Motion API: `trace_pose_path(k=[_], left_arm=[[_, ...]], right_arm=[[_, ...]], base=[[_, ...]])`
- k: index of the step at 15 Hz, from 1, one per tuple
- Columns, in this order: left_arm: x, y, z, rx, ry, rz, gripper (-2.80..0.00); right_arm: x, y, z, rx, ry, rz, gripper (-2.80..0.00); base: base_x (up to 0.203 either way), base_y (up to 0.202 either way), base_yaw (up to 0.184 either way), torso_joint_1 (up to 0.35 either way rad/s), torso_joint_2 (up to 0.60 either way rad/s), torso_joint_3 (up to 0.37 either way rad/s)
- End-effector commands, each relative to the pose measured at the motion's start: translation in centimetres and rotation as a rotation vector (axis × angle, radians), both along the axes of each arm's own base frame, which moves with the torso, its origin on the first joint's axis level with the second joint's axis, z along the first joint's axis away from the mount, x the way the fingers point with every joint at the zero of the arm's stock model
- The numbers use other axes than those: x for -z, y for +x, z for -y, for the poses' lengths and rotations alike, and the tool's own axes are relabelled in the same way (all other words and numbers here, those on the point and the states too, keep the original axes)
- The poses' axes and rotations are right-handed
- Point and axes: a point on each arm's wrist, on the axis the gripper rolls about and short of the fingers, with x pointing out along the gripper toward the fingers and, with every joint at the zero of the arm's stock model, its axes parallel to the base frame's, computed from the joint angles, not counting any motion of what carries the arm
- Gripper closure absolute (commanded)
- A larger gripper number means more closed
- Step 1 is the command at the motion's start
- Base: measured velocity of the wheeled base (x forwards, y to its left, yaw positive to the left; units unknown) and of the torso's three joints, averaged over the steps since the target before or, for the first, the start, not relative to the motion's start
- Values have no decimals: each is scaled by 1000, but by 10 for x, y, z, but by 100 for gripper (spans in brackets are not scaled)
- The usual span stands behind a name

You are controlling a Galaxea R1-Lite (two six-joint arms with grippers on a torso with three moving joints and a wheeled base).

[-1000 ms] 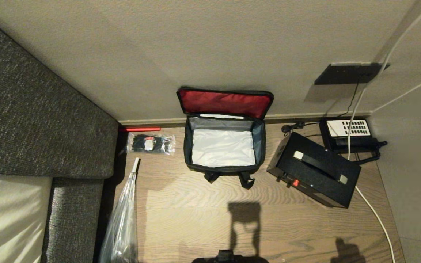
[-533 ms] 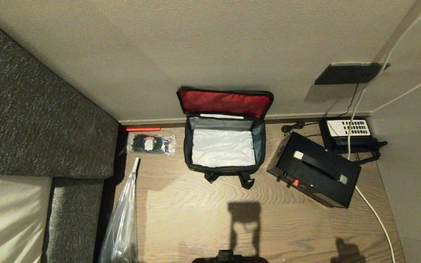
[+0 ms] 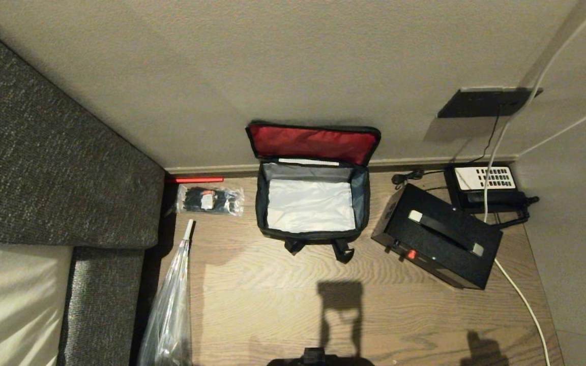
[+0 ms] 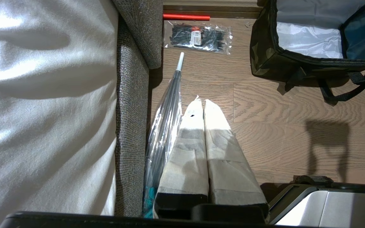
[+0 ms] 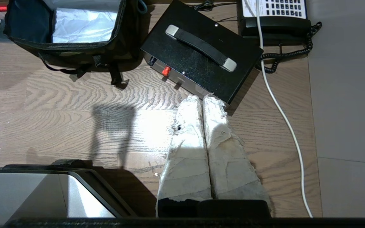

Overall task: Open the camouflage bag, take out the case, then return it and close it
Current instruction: Grip the handle again

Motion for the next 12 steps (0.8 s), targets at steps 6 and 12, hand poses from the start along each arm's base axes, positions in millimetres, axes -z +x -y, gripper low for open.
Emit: trace_pose_path(k=[6, 12], left_arm=[[1, 0, 0, -1, 0, -1, 0], [1, 0, 0, -1, -1, -1, 0]], right_arm=[[0, 0, 0, -1, 0, -2, 0], [0, 0, 0, -1, 0, -2, 0]], base=[[0, 0, 0, 0, 0, 0], [0, 0, 0, 0, 0, 0]])
